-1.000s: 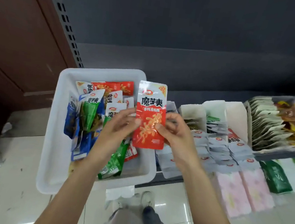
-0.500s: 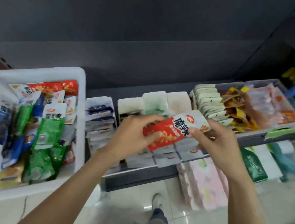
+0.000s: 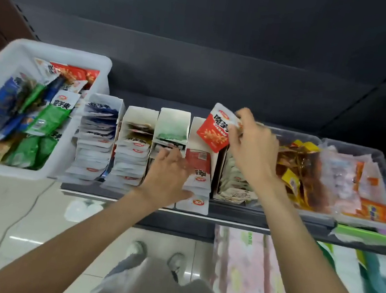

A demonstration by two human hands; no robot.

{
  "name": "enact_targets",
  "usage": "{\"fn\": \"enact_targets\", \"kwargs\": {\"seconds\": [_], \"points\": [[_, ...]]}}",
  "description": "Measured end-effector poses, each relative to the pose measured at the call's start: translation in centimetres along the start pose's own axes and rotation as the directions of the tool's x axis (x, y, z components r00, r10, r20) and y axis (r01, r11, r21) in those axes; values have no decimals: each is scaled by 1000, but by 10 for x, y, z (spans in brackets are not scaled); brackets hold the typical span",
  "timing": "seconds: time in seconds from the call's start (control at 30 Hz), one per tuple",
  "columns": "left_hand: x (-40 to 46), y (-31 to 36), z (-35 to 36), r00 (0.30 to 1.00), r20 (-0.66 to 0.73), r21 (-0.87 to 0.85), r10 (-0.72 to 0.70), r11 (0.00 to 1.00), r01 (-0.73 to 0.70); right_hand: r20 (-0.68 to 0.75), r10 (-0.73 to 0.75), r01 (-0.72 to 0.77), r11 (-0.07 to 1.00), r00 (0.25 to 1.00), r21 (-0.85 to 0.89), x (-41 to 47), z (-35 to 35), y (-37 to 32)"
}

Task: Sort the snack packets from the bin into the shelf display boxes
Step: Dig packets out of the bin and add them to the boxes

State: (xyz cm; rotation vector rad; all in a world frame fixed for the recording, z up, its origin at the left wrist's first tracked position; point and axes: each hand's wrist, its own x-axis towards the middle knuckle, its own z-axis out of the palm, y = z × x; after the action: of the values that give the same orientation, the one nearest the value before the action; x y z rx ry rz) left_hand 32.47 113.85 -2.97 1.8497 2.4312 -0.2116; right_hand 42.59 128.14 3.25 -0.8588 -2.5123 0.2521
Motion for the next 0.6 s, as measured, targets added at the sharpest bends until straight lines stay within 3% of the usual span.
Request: {"fn": "enact_targets", "kwargs": {"seconds": [0.13, 0.23, 0.4, 0.53, 0.6], "points": [[3, 6, -1, 993, -114, 34, 36, 999, -33, 79, -231, 240, 959, 970, -149, 20, 26, -4], [1, 3, 4, 970, -211, 39, 125, 992, -120, 332, -297, 379, 899, 895, -218, 29, 33, -1], [0, -3, 5, 898, -417, -13, 138, 987, -158, 447, -322, 426, 892, 834, -152, 23, 25, -3], [-1, -6, 10, 888, -433, -35, 157, 981, -191, 702, -330, 528, 846, 631, -77, 12, 28, -2], [-1, -5, 13, 894, -416, -26, 169, 980, -197, 737, -351, 528, 849, 577, -8, 7, 26, -3]]}}
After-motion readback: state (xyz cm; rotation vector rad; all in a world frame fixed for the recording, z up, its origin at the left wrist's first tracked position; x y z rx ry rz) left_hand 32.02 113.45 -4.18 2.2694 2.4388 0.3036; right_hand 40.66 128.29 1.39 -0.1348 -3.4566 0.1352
